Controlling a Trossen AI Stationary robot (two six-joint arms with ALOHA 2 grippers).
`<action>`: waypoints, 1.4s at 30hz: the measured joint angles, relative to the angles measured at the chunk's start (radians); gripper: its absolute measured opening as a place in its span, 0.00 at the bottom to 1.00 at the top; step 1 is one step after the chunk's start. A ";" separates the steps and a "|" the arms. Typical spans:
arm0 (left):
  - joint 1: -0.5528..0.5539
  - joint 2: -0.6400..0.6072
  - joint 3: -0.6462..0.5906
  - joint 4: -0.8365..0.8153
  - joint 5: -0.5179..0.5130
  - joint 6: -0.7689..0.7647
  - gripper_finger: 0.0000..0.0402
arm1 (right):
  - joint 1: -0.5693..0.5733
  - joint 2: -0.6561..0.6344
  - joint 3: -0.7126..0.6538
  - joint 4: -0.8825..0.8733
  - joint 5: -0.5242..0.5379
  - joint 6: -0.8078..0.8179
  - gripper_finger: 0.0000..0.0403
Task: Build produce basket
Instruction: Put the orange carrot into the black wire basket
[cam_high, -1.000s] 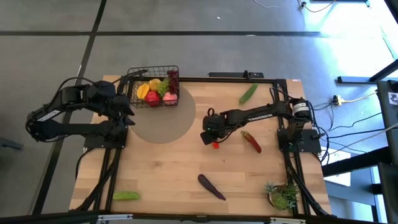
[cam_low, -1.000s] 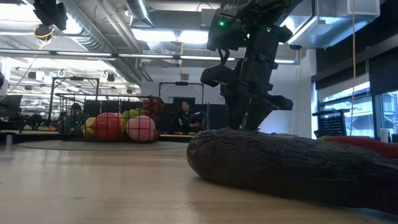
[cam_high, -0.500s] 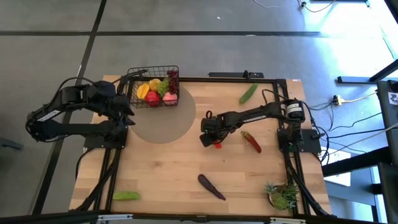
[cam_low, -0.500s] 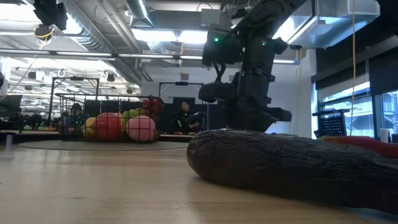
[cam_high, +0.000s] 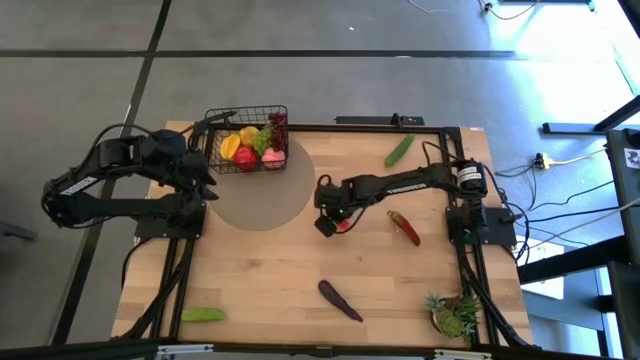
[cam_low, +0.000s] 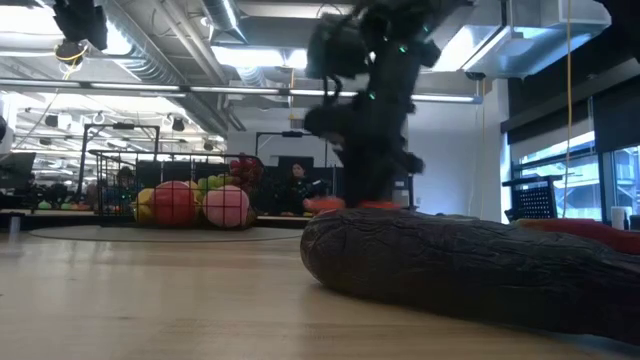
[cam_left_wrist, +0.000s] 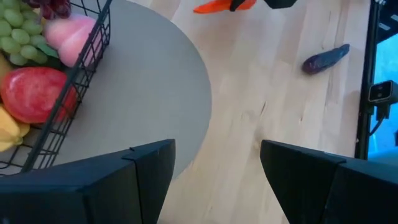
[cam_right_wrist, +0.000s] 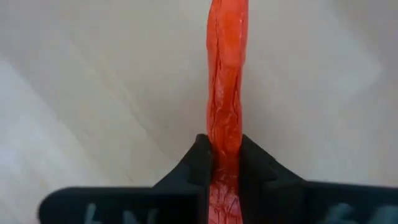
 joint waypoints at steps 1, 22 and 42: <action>0.000 0.000 0.000 0.003 -0.002 -0.001 0.56 | 0.000 0.000 0.027 -0.010 0.014 -0.030 0.08; 0.000 0.087 0.000 0.399 -0.074 0.035 0.56 | 0.011 -0.002 0.452 -0.013 0.488 -0.674 0.08; 0.000 0.339 0.000 0.755 -0.198 0.164 0.56 | 0.011 -0.003 0.469 0.130 0.537 -0.889 0.08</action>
